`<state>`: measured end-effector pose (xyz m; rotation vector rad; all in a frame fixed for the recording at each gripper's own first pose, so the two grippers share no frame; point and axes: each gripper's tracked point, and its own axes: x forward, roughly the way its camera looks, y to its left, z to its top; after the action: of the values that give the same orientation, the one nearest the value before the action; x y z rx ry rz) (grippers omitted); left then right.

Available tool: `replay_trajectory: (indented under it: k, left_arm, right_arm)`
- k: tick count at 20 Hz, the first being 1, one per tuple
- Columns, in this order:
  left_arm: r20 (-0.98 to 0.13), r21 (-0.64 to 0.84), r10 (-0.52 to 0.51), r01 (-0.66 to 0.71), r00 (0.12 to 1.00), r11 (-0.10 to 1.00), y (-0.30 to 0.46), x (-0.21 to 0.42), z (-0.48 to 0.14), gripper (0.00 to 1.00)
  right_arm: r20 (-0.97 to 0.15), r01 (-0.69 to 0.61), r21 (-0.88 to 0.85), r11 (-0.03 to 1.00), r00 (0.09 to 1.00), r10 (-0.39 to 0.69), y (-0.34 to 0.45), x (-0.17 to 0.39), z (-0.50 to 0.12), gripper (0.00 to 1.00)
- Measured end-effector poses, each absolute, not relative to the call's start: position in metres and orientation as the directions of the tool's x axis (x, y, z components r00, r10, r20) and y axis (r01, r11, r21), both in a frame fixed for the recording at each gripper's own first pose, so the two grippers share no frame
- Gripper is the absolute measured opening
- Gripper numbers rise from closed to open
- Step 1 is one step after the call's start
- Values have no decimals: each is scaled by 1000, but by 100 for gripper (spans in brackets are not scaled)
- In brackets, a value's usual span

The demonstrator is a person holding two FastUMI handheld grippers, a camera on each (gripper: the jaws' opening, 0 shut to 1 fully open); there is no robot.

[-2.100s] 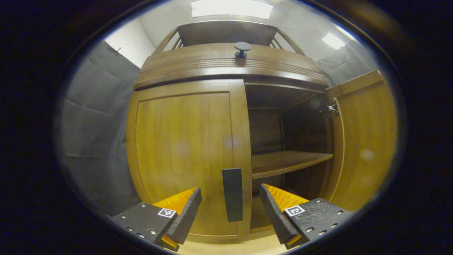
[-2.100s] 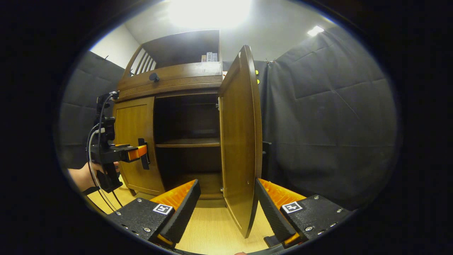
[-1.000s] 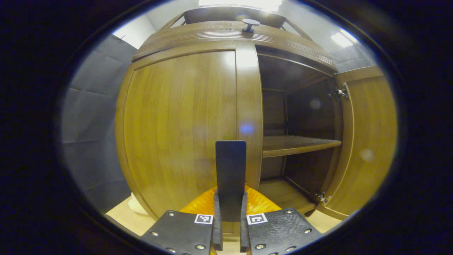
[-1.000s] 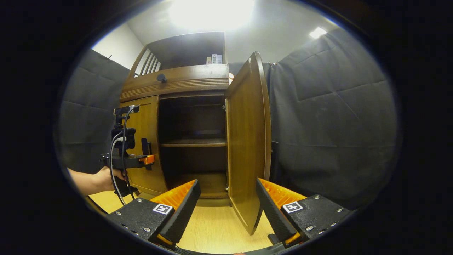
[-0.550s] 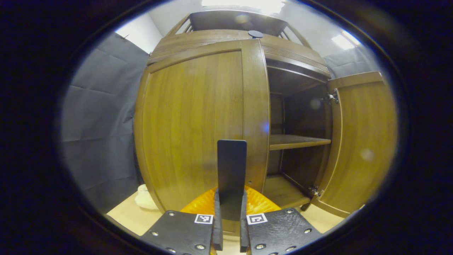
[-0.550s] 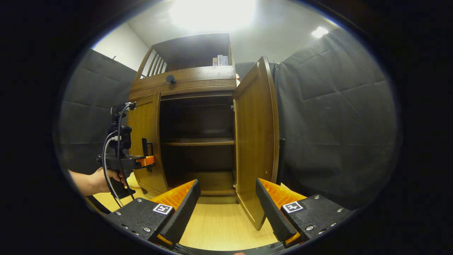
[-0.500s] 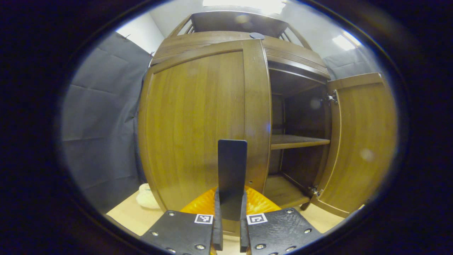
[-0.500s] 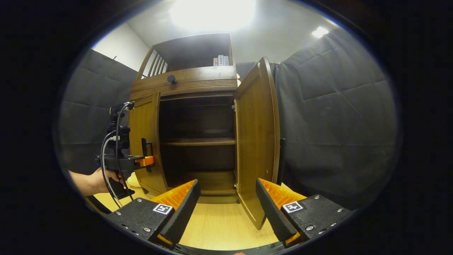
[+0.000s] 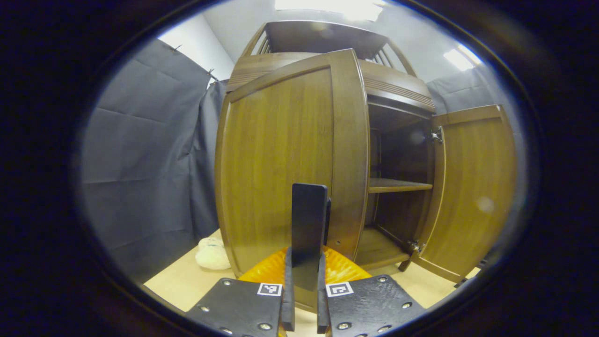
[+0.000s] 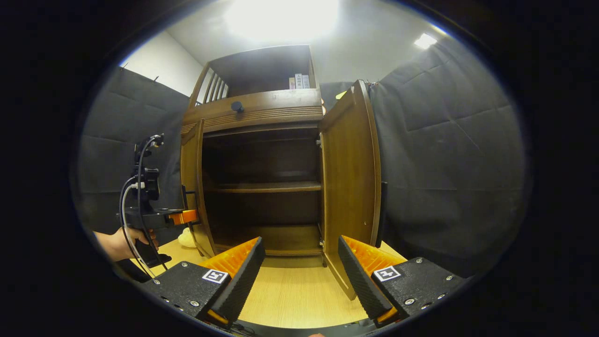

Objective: Open the right door of the double-door shoe cabinet with the right hand, and open the left door with the left hand.

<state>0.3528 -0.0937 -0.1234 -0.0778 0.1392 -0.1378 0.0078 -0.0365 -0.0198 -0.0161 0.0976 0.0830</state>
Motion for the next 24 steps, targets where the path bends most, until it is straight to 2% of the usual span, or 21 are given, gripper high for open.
replay_trajectory:
  k: [2,3,4,19,20,22,23,24]
  left_arm:
    - [-131,-84,-132,122,982,989,-95,354,-124,12]
    - [-131,-83,-127,116,983,990,-95,354,-124,19]
    - [-131,-85,-122,112,984,990,-95,356,-125,12]
    - [-145,-86,-16,4,989,996,-89,356,-129,18]
    - [-148,-87,-7,-6,989,996,-88,356,-128,11]
    - [-151,-87,13,-27,988,996,-87,355,-128,18]
    - [-146,-73,37,-48,989,996,-83,359,-127,11]
    - [-146,-65,64,-74,987,995,-84,353,-123,13]
  right_arm:
    - [-95,-91,-8,996,991,90,-32,6,-18,96]
    - [-96,-97,-6,995,991,96,-29,5,-17,96]
    - [-96,-103,-5,995,990,102,-27,3,-18,97]
    - [-99,-174,0,985,980,173,5,-16,-20,96]
    - [-100,-176,1,984,979,175,6,-19,-22,96]
    - [-101,-180,2,984,979,179,9,-21,-23,96]
    - [-101,-183,1,983,978,182,11,-22,-23,96]
    - [-99,-185,4,983,978,185,13,-23,-22,97]
